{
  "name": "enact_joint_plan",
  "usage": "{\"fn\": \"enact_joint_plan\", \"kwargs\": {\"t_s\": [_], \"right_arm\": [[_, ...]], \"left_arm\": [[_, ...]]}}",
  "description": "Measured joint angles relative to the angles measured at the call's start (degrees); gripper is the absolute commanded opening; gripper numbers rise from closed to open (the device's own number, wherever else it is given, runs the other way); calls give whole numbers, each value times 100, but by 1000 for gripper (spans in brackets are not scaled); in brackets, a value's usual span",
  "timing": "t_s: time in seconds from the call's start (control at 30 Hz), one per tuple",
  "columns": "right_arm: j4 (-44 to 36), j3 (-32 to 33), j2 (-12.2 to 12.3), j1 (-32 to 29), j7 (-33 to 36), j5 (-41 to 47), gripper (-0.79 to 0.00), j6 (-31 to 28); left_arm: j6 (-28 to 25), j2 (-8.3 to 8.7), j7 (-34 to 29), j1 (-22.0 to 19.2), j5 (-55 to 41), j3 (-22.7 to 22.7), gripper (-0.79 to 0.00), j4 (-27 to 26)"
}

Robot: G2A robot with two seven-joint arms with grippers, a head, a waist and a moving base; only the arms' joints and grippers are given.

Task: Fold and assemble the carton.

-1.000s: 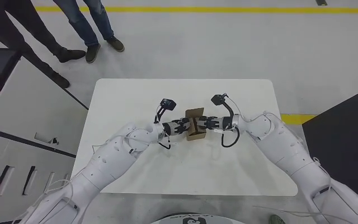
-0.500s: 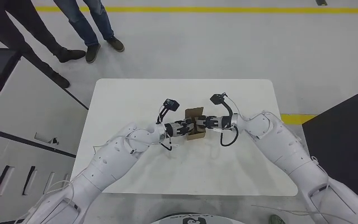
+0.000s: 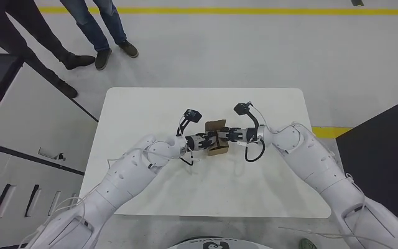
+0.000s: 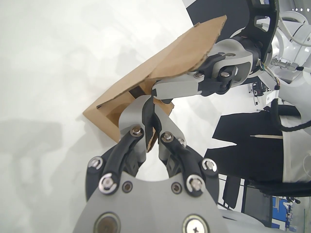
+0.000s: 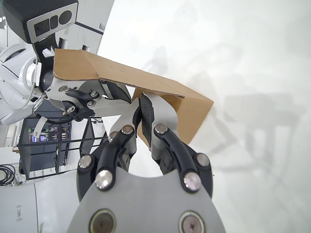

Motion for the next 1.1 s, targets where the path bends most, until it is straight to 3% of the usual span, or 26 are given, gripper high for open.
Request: {"fn": "enact_joint_plan", "kwargs": {"t_s": [1.1], "right_arm": [[-89, 174, -62, -89, 90, -173, -785, 127]], "left_arm": [[-159, -97, -148, 102, 136, -232, -785, 27]]}}
